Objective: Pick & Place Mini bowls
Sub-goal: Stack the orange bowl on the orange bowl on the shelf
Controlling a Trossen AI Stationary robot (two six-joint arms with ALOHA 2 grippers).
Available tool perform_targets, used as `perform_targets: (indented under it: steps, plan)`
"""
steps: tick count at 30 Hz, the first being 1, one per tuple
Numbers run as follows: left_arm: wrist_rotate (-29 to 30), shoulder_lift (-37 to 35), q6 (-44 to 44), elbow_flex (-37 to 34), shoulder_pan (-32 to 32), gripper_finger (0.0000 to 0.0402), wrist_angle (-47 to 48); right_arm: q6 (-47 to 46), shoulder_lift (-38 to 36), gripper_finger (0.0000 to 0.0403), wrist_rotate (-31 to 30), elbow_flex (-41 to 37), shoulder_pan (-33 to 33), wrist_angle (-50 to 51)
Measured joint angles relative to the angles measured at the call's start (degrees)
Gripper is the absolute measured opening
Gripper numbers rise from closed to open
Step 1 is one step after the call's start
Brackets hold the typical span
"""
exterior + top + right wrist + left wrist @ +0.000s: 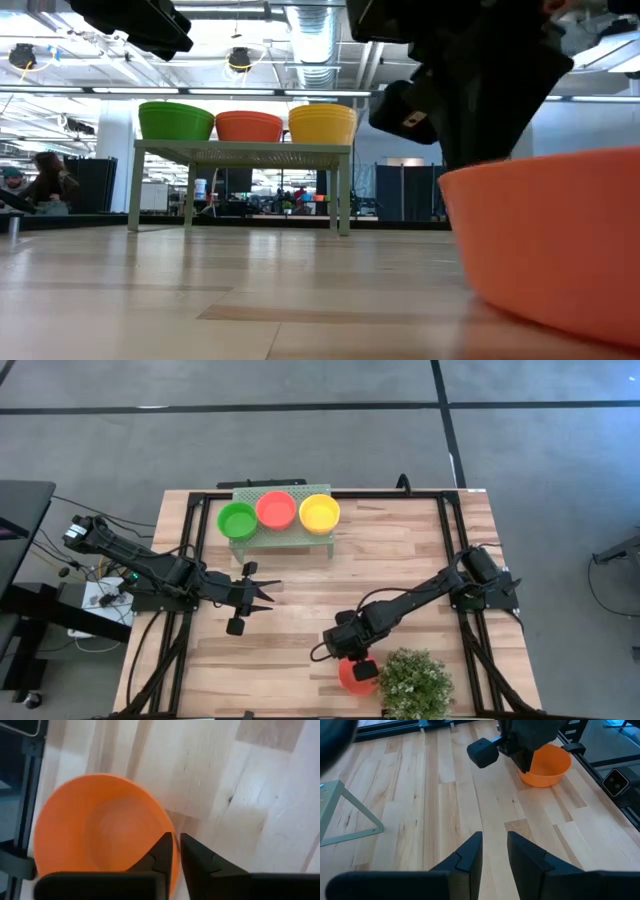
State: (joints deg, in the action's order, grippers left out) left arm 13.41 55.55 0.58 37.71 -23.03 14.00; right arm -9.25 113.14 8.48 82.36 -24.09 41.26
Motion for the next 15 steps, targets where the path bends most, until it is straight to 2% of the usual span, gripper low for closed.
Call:
perform_targets:
  steps: [3, 10, 15]
  plan:
    - [-0.02, 0.00, 0.02, 0.00, -0.02, 0.0092, 0.00, 3.70, 0.40, 0.0006, 0.17, 0.01, 0.61, 0.37]
    - [0.00, 0.00, 0.00, 0.00, -0.02, 0.0092, 0.00, 4.74, -0.23, 0.0003, -0.52, 0.11, 3.94, 1.64]
    - [-0.01, 0.00, 0.01, 0.00, -0.02, 0.0092, 0.00, 6.62, -0.84, 0.0001, -0.68, 4.11, 6.83, 5.93]
